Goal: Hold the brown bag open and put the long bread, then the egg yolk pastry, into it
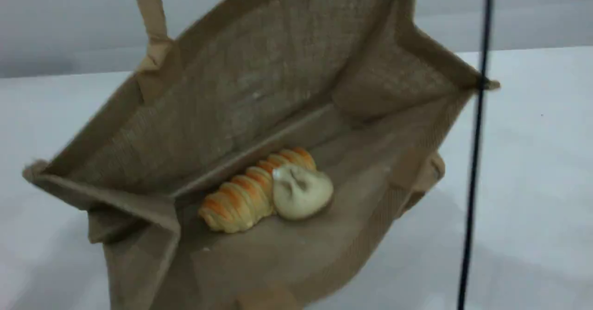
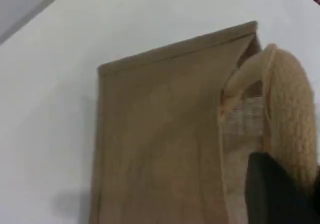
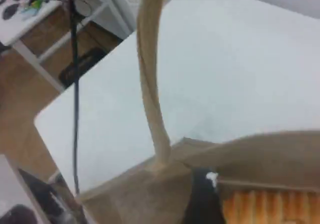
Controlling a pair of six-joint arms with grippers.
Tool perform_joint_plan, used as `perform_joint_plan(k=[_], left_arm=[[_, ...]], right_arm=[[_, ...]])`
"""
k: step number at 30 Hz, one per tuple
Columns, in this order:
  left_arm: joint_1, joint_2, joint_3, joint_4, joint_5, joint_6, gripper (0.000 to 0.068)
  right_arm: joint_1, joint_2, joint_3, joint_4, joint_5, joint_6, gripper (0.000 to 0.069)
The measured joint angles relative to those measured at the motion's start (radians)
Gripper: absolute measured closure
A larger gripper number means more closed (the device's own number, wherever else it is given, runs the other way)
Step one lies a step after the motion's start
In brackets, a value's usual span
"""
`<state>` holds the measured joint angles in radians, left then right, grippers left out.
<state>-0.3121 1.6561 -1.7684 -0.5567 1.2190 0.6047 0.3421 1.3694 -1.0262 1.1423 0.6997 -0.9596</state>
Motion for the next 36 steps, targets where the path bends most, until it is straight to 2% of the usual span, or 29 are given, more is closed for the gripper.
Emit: perform_joint_plan(k=[6, 12, 17, 24, 27, 31, 36], left_arm=[[0.0, 0.0, 0.116, -0.004, -0.01, 0.0, 0.0602], [0.0, 0.0, 0.29, -0.038, -0.157, 0.017, 0.0602], [0.0, 0.0, 0.446, -0.124, -0.277, 0.031, 0.0602], [0.0, 0.0, 0.666, -0.299, -0.453, 0.149, 0.0602], [0.0, 0.0, 0.731, -0.391, -0.478, 0.217, 0.0587], [0.0, 0.005, 0.753, -0.474, -0.496, 0.274, 0.0502], [0.0, 0.032, 0.752, -0.505, -0.516, 0.257, 0.0306]], right_arm=[[-0.027, -0.156, 0.0, -0.27, 0.104, 0.243, 0.0229], [-0.027, -0.272, 0.0, -0.473, 0.203, 0.43, 0.0229], [-0.027, -0.327, 0.0, -0.572, 0.257, 0.534, 0.0229], [-0.027, -0.331, 0.0, -0.676, 0.388, 0.621, 0.0229], [-0.027, -0.332, 0.0, -0.771, 0.449, 0.687, 0.0229], [-0.027, -0.332, 0.0, -0.93, 0.518, 0.795, 0.0227], [-0.027, -0.332, 0.0, -1.075, 0.523, 0.869, 0.0227]])
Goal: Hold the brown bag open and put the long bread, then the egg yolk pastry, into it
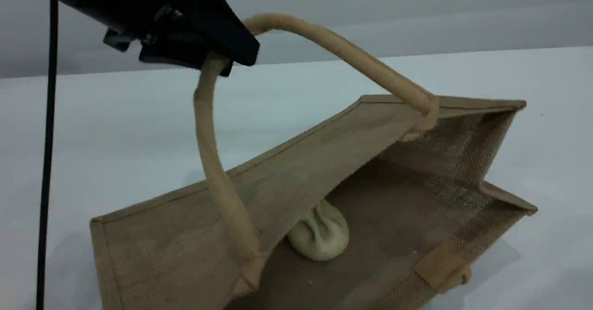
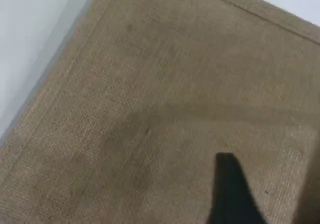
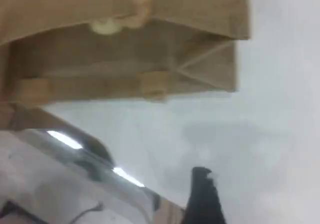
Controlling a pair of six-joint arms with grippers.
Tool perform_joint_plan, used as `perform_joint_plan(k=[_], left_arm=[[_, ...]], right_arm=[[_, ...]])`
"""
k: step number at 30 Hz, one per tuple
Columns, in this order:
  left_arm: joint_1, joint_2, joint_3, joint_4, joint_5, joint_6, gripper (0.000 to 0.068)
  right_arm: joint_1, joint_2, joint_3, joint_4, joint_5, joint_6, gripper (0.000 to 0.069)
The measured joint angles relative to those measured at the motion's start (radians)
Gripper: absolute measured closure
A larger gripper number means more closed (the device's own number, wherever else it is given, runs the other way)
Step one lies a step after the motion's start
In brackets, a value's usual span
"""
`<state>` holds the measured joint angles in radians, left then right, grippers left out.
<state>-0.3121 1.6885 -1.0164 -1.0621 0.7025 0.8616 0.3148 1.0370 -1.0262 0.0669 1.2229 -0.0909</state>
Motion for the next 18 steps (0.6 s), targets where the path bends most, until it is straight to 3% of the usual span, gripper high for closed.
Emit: perform_joint_plan(k=[3, 7, 13, 18], left_arm=[[0.0, 0.028, -0.002, 0.001, 0.026, -0.059, 0.0236], [0.0, 0.054, -0.002, 0.003, 0.045, -0.098, 0.0214], [0.0, 0.044, -0.004, 0.0, 0.048, 0.042, 0.0213], [0.0, -0.023, -0.004, 0.107, 0.025, 0.052, 0.0213]], right_arm=[[0.0, 0.0, 0.0, -0.062, -0.001, 0.046, 0.0227], [0.0, 0.0, 0.0, -0.12, -0.001, 0.066, 0.0227], [0.0, -0.013, 0.001, -0.114, -0.002, 0.071, 0.0227], [0.0, -0.094, 0.001, -0.05, -0.001, 0.073, 0.0227]])
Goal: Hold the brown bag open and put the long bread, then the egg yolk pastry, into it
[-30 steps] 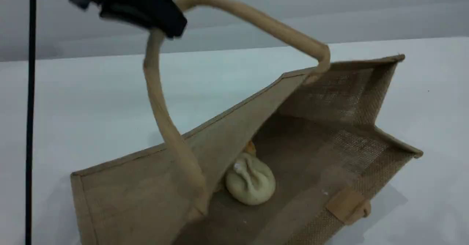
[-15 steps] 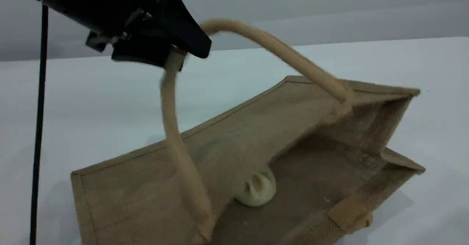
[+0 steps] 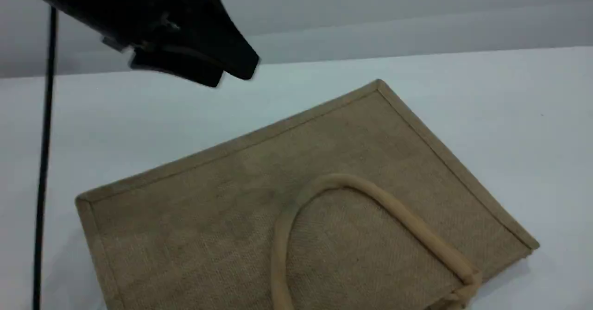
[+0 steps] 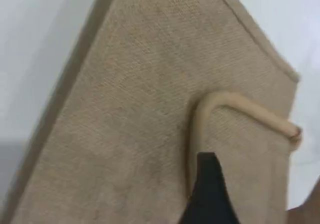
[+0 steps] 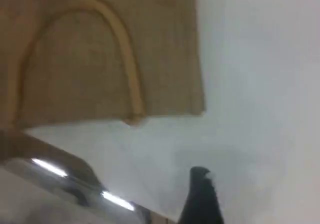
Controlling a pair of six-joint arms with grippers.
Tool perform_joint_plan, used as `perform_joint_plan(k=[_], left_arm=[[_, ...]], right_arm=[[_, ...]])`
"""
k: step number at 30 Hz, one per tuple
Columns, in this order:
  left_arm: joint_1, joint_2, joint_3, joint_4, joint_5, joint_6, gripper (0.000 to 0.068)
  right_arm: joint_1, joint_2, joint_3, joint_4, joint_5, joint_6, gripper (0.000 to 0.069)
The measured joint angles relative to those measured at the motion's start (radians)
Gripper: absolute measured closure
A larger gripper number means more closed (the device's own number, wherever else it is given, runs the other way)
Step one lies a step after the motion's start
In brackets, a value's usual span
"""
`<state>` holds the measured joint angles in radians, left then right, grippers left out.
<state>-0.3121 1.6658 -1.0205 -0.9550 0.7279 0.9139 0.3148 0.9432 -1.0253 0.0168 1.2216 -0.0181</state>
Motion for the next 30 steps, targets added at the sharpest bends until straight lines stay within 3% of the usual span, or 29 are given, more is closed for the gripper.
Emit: perform_joint_plan(k=[6, 12, 20, 23, 30], left_arm=[[0.0, -0.123, 0.0, 0.203, 0.01, -0.135, 0.0213], [0.0, -0.299, 0.0, 0.434, 0.036, -0.304, 0.0213], [0.0, -0.538, 0.001, 0.736, 0.159, -0.571, 0.0213], [0.0, -0.614, 0.001, 0.796, 0.251, -0.641, 0.0213], [0.0, -0.782, 0.067, 0.846, 0.425, -0.771, 0.0213]], right_arm=[[0.0, -0.177, 0.068, -0.017, -0.002, 0.002, 0.0227], [0.0, -0.419, 0.271, -0.017, -0.12, 0.008, 0.023], [0.0, -0.762, 0.511, -0.017, -0.139, 0.018, 0.0232], [0.0, -0.865, 0.521, -0.017, -0.159, 0.018, 0.0232], [0.0, -0.945, 0.52, -0.017, -0.157, 0.018, 0.0232]])
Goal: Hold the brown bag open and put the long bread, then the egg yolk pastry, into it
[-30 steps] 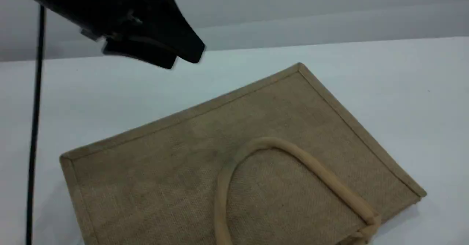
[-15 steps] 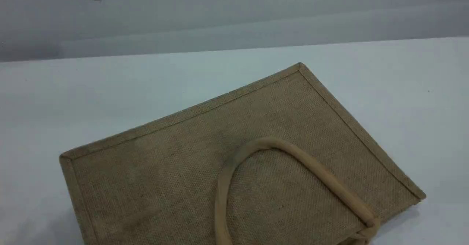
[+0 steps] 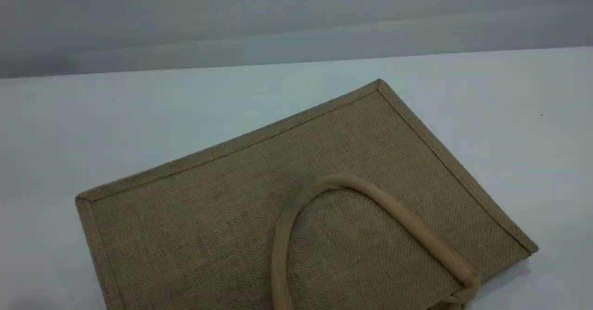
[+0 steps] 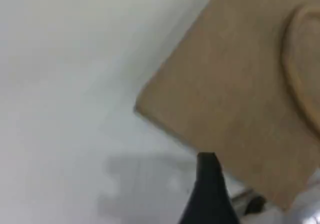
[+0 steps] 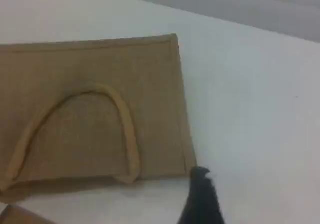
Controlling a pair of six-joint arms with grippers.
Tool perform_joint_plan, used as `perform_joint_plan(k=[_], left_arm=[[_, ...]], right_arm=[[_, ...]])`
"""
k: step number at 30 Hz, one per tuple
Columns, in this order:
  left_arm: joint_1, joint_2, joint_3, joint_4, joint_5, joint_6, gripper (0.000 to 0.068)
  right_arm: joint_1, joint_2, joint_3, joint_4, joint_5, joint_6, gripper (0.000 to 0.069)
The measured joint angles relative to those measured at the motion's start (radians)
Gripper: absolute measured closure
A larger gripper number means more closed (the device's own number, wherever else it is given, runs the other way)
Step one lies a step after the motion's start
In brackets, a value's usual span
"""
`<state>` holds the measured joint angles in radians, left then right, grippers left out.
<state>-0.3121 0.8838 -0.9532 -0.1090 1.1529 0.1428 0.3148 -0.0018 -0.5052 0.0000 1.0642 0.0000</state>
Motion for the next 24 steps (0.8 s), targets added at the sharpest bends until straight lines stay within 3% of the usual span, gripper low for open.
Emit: perform_joint_plan(k=[6, 11, 18, 24], left_arm=[[0.0, -0.197, 0.19, 0.009, -0.04, -0.082, 0.0213], [0.0, -0.408, 0.362, 0.068, -0.058, -0.099, 0.0213], [0.0, -0.726, 0.446, 0.109, -0.066, -0.143, 0.0213], [0.0, -0.884, 0.45, 0.139, -0.072, -0.149, 0.0213]], right_arm=[[0.0, 0.001, 0.0, 0.0, 0.0, 0.0, 0.0232], [0.0, 0.002, 0.0, 0.0, 0.0, 0.0, 0.0232], [-0.003, 0.002, 0.0, 0.0, 0.0, 0.0, 0.0232], [-0.152, 0.002, 0.0, 0.0, 0.0, 0.0, 0.0232]])
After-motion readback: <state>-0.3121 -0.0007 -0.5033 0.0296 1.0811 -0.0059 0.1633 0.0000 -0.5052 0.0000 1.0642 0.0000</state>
